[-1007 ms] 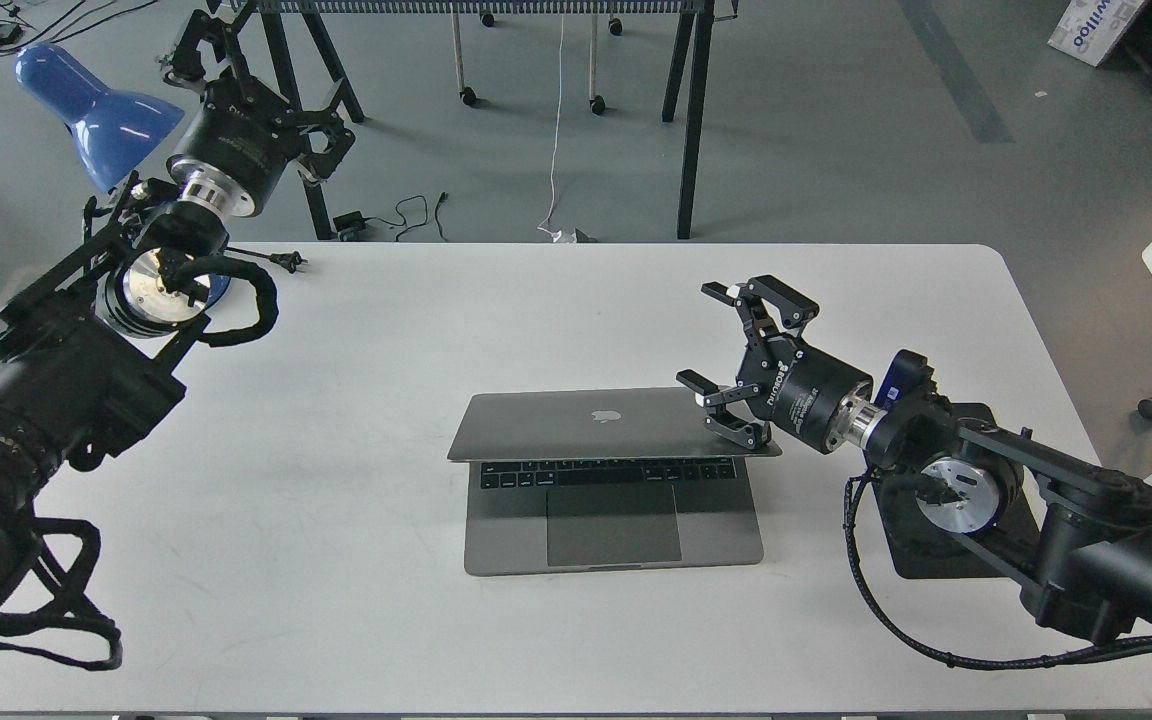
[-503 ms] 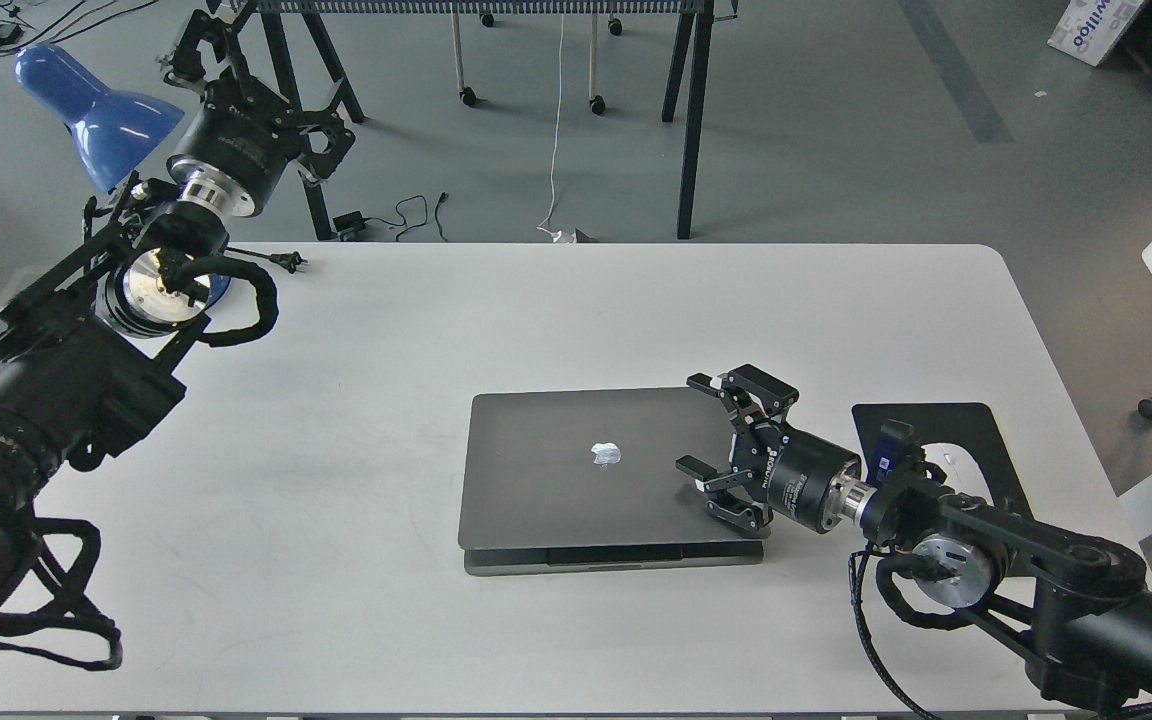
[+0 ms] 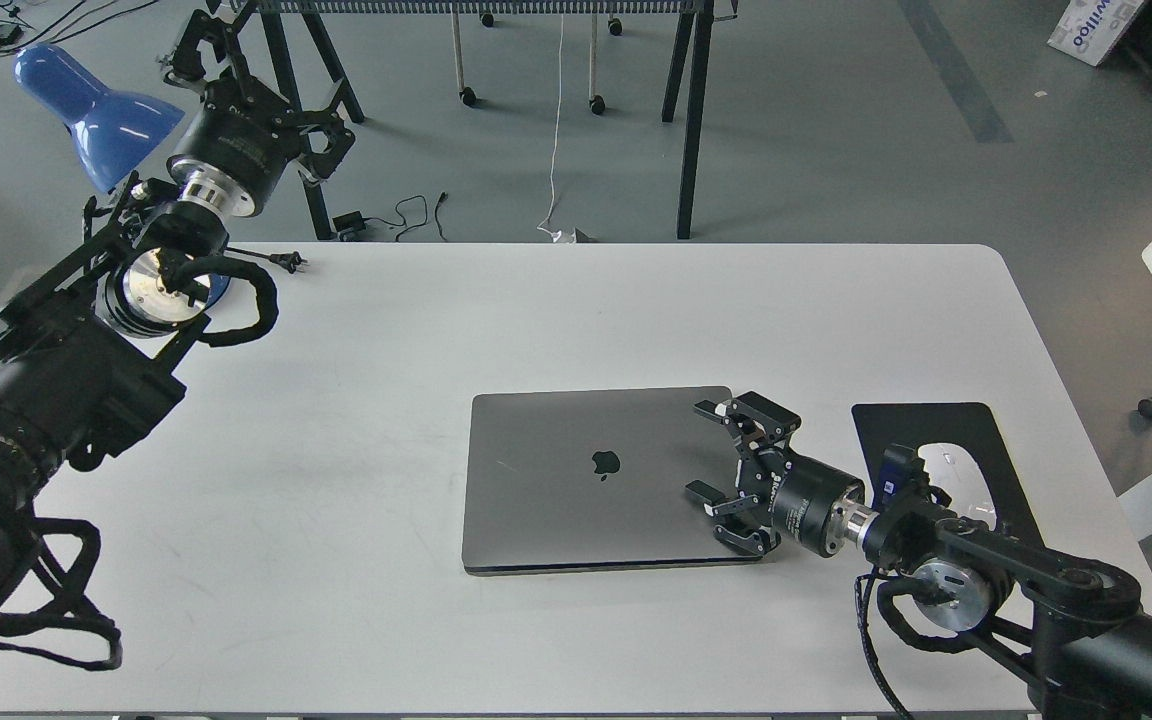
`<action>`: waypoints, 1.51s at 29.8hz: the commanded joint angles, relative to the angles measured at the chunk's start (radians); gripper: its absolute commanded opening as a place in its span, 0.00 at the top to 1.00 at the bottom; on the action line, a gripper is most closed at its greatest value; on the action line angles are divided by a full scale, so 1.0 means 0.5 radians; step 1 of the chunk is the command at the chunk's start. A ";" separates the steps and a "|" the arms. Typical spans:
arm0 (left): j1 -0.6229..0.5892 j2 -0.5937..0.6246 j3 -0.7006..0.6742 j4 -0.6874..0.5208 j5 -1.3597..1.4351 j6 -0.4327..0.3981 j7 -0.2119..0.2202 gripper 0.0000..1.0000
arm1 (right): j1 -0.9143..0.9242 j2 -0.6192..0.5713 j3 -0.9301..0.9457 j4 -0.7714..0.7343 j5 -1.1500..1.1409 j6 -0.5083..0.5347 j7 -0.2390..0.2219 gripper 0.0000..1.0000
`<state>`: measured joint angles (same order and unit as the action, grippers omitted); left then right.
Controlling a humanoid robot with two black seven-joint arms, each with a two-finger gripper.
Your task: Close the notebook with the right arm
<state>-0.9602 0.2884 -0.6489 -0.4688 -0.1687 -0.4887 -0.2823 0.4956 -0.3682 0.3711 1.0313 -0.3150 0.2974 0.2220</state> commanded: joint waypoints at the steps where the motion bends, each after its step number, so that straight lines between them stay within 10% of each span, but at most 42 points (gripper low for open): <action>1: 0.000 -0.003 0.000 -0.001 0.000 0.000 0.000 0.00 | 0.009 0.000 0.000 -0.007 -0.002 -0.009 -0.008 0.00; 29: 0.000 0.000 0.000 -0.001 0.000 0.000 0.000 0.00 | 0.236 -0.064 0.616 0.051 0.035 0.016 0.007 0.00; 45: 0.000 -0.003 0.000 -0.001 0.000 0.000 -0.003 0.00 | 0.610 -0.015 1.307 -0.556 0.406 0.034 -0.198 0.00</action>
<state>-0.9599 0.2868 -0.6489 -0.4694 -0.1692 -0.4887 -0.2839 0.7836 -0.3768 0.9995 0.8205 -0.1965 0.3027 0.1566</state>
